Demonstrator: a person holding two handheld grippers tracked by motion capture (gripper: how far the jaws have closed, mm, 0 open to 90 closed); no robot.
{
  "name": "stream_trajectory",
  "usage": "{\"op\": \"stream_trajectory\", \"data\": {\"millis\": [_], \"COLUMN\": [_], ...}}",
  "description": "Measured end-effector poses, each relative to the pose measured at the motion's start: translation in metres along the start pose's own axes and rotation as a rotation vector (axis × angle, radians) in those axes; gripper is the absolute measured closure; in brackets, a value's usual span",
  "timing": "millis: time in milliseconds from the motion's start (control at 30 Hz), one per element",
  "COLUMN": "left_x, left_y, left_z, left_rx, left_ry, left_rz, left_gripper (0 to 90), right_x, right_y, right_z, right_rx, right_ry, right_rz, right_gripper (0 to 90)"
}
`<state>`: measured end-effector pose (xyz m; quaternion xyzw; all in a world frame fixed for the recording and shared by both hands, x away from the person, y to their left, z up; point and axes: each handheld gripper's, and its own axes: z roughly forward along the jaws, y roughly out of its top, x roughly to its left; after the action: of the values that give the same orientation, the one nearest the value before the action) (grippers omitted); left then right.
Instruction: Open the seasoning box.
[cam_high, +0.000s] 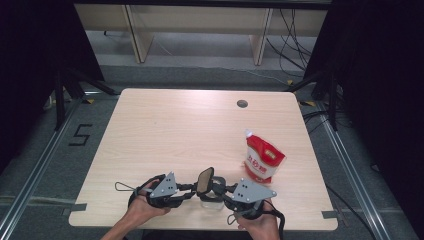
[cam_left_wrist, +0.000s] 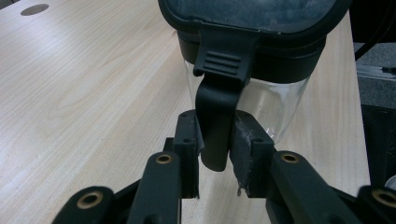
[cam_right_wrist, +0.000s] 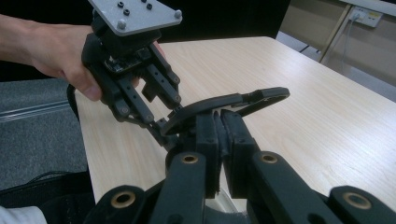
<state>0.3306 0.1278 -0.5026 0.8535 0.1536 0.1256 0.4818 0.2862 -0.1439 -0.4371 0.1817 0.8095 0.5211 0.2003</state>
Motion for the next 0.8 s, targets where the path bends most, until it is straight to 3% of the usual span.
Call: {"op": "stream_trajectory", "data": {"millis": [67, 133, 167, 233, 267, 467, 533, 567, 667, 800], "left_x": [-0.001, -0.001, -0.001, -0.002, -0.003, -0.005, -0.004, -0.005, -0.005, -0.006], "left_y": [0.0, 0.0, 0.0, 0.0, 0.0, 0.001, 0.001, 0.001, 0.001, 0.001], "left_z": [0.0, 0.0, 0.0, 0.0, 0.0, -0.001, -0.001, 0.0, -0.001, 0.0], "left_rx": [-0.01, -0.009, -0.009, -0.009, -0.01, -0.007, -0.007, -0.008, -0.009, -0.01], "left_ry": [0.0, -0.001, 0.0, -0.002, 0.0, 0.013, 0.011, 0.013, 0.019, 0.025], "left_rz": [-0.005, 0.014, 0.01, 0.005, -0.012, -0.009, -0.012, -0.015, -0.013, -0.016], "left_gripper": [72.0, 72.1, 72.3, 72.3, 72.3, 72.4, 72.4, 72.4, 72.5, 72.6], "right_x": [0.0, 0.001, 0.003, 0.001, 0.001, 0.004, 0.006, 0.004, 0.006, 0.006], "right_y": [0.002, 0.004, 0.005, 0.007, 0.008, 0.014, 0.015, 0.017, 0.019, 0.022], "right_z": [0.001, 0.002, 0.002, 0.004, 0.004, 0.009, 0.01, 0.011, 0.013, 0.018], "right_rx": [0.0, 0.006, 0.003, -0.006, -0.001, -0.003, 0.006, 0.003, 0.008, 0.005], "right_ry": [0.001, 0.004, -0.004, 0.0, 0.003, 0.01, 0.01, 0.016, 0.014, 0.029], "right_rz": [-0.002, -0.011, 0.009, -0.026, -0.013, -0.019, 0.0, -0.026, -0.016, -0.043], "right_gripper": [86.9, 86.9, 86.9, 87.0, 87.0, 87.0, 87.0, 87.0, 87.0, 87.0]}}
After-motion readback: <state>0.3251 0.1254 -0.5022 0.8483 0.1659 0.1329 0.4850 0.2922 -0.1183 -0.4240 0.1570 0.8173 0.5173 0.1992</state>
